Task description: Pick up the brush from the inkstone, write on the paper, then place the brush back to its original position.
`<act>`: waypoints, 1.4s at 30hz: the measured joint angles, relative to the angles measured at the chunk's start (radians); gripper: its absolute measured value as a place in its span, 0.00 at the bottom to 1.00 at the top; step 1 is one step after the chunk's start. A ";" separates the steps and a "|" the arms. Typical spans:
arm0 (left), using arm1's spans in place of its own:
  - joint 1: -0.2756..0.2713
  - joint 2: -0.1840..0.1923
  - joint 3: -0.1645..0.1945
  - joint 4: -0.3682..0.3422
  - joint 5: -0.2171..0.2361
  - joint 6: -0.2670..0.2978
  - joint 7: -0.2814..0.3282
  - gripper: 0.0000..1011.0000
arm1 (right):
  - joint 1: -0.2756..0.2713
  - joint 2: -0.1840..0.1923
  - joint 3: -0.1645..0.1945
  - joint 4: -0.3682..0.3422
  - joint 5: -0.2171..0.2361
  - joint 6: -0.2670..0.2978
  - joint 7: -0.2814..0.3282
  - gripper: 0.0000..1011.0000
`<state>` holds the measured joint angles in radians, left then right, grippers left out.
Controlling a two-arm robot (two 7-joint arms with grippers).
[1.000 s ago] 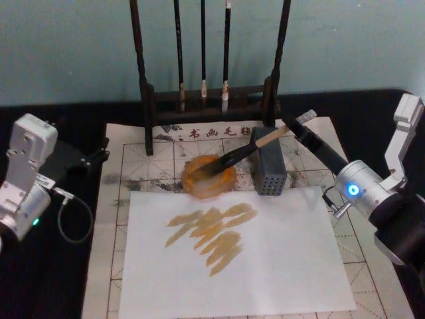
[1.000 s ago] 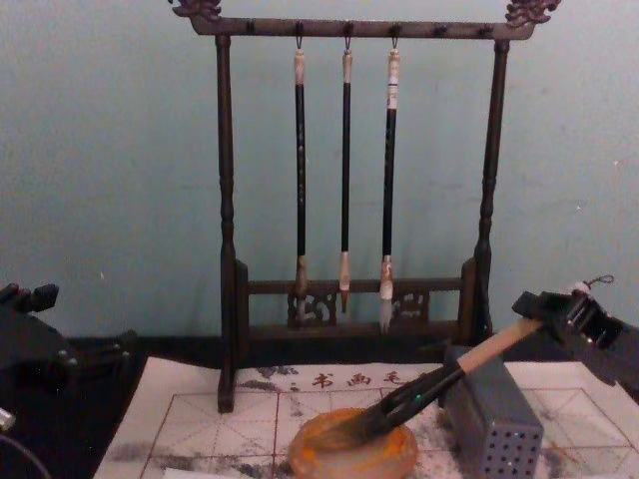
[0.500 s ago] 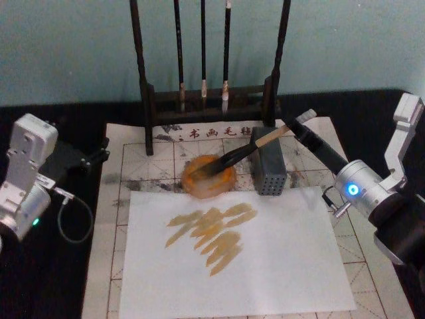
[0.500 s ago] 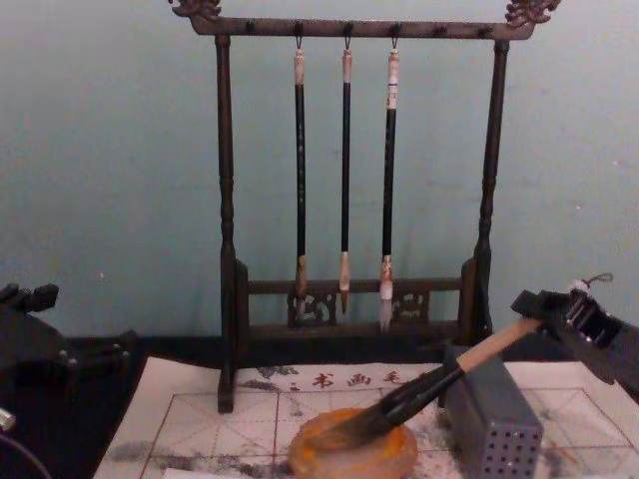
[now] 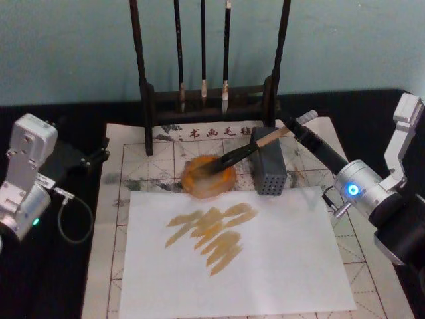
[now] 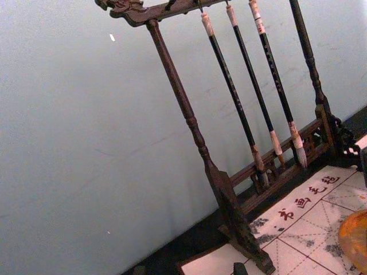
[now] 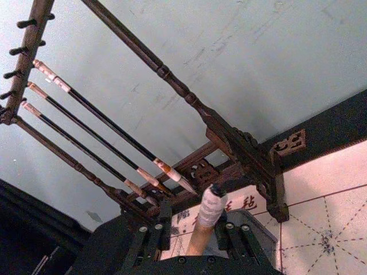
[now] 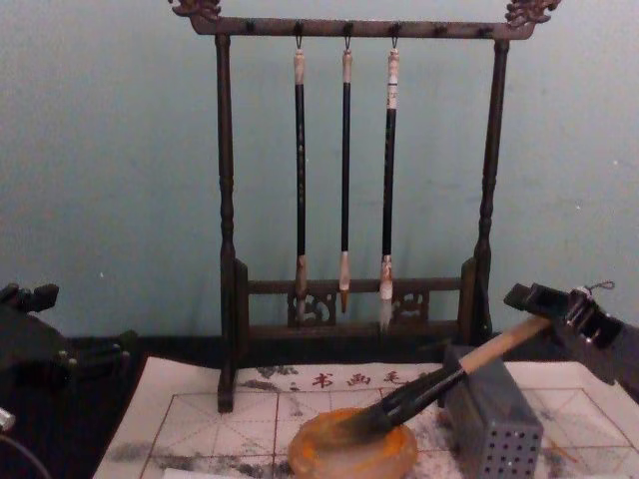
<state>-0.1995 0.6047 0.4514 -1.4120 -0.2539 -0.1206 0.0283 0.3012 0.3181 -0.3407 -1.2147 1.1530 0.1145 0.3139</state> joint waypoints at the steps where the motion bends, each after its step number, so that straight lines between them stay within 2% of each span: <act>1: 0.000 0.000 0.000 0.000 0.000 0.000 0.000 0.99 | 0.000 0.000 0.000 0.000 0.000 0.000 0.000 0.46; 5: 0.000 0.000 0.000 0.000 0.000 0.000 0.000 0.99 | 0.000 0.000 0.000 0.000 0.000 0.000 0.001 0.58; 6: 0.000 0.000 0.000 0.000 0.000 0.000 0.000 0.99 | 0.000 0.000 0.000 0.000 0.000 0.000 0.001 0.64; 11: 0.000 0.000 0.000 0.000 0.000 0.000 0.000 0.99 | 0.000 0.000 0.000 0.000 0.000 0.000 0.001 0.76; 13: 0.000 0.000 0.000 0.000 0.000 0.000 0.000 0.99 | 0.000 0.000 0.000 0.000 0.000 0.000 0.001 0.85; 19: 0.000 0.000 0.000 0.000 0.000 0.000 0.000 0.99 | 0.000 0.000 0.000 0.000 0.000 0.000 0.001 0.99; 35: 0.000 0.000 0.000 0.000 0.000 0.000 0.000 0.99 | 0.000 0.001 0.000 -0.001 0.000 0.000 0.000 0.99; 42: 0.000 0.000 0.000 0.000 0.000 0.000 0.000 0.99 | -0.020 0.033 -0.008 -0.036 0.001 -0.001 -0.012 0.99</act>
<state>-0.1995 0.6047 0.4514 -1.4120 -0.2539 -0.1205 0.0283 0.2812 0.3509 -0.3485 -1.2511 1.1540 0.1139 0.3023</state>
